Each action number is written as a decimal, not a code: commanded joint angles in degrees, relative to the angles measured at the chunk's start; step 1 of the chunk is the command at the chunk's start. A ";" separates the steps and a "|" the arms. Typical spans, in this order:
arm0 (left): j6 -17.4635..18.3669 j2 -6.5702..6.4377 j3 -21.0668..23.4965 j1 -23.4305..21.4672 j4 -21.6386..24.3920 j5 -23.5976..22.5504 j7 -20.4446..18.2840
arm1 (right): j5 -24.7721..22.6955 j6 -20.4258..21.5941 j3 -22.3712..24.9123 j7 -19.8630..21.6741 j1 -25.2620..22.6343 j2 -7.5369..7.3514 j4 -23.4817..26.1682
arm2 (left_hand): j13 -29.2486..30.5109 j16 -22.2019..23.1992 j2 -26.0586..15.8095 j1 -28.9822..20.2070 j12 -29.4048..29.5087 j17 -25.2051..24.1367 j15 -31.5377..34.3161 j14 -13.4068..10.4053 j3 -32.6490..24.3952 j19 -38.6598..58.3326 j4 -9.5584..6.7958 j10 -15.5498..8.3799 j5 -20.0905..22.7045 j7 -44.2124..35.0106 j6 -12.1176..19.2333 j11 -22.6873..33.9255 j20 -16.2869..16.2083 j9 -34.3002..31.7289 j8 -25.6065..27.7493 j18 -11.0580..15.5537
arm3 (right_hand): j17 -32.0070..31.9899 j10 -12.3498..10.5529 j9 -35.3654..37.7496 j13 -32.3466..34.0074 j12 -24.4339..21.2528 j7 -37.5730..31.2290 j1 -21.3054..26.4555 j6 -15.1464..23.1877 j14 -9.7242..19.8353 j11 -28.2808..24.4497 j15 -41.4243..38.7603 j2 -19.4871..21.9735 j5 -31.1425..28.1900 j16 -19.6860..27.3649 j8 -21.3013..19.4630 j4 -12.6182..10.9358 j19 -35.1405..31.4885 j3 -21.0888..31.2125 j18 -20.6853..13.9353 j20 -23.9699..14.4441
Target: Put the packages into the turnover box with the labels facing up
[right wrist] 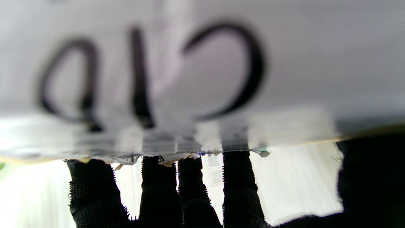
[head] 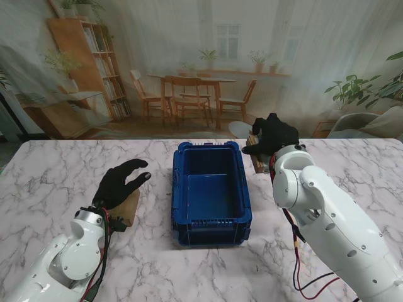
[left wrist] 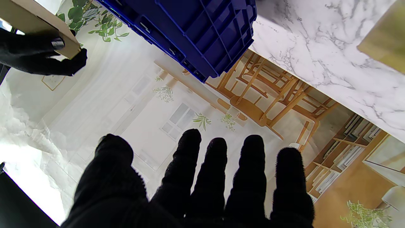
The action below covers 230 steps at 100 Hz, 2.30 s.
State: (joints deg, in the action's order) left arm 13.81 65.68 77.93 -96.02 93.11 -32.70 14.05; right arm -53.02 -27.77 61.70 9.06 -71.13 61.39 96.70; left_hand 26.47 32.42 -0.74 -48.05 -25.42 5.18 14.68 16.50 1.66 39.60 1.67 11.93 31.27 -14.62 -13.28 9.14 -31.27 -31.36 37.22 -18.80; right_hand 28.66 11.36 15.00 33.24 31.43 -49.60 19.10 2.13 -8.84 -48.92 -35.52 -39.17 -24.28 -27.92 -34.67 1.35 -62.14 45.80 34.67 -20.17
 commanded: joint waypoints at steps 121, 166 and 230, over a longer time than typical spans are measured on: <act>-0.25 -0.04 0.49 -0.93 0.79 -0.37 -0.49 | 21.43 -15.99 -22.89 -10.09 18.34 9.68 -13.64 | -0.39 0.04 -2.09 -1.40 0.15 -0.77 -0.01 -0.44 0.16 -1.49 -1.03 -0.70 0.87 0.77 0.33 -0.56 -0.74 0.68 -0.41 -0.20 | 4.53 2.36 -2.93 0.80 -0.45 2.24 13.46 -3.29 -1.81 1.35 -9.58 16.34 1.78 -1.39 2.48 2.32 -18.39 2.18 -12.45 -6.45; -0.09 -0.01 0.70 -1.27 1.02 -0.33 -0.39 | 25.72 -17.64 -24.83 -13.39 20.43 12.86 -19.81 | -0.44 0.04 -2.09 -1.35 0.17 -0.81 -0.03 -0.37 0.14 -1.51 -1.04 -0.70 0.77 0.81 0.35 -0.59 -0.72 0.72 -0.43 -0.14 | 1.98 2.77 -5.19 -2.21 -0.49 2.89 10.45 -3.86 -2.55 1.00 -8.07 18.31 3.59 -0.58 1.13 1.86 -16.10 -1.64 -9.57 -5.86; 0.27 -0.01 0.60 -1.04 0.63 -0.05 -0.50 | 28.20 -17.65 -26.63 -15.08 22.25 15.11 -26.28 | -0.42 0.01 -1.95 -1.18 0.21 -0.85 -0.08 -0.44 0.17 -1.59 -1.01 -0.70 0.86 0.77 0.37 -0.64 -0.70 0.82 -0.42 -0.19 | -6.08 2.49 -6.15 -9.10 -3.23 10.08 -5.20 -5.50 -4.02 9.60 -2.55 13.90 11.95 1.11 2.97 3.64 -11.67 -13.05 -3.84 -6.11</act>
State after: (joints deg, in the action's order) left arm 13.90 65.62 78.72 -97.10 93.84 -32.92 14.37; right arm -25.18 -45.27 35.46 -6.32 -49.30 76.01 71.30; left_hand 26.47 32.42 -0.74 -48.05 -25.42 5.18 14.68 16.50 1.66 39.59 1.67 11.93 31.27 -14.61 -13.28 9.14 -31.27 -31.36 37.22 -18.80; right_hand 22.98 13.63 11.03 26.22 28.68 -41.49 16.49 -2.22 -12.08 -41.47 -37.98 -25.88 -14.86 -27.47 -33.09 3.88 -70.29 33.49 32.95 -24.38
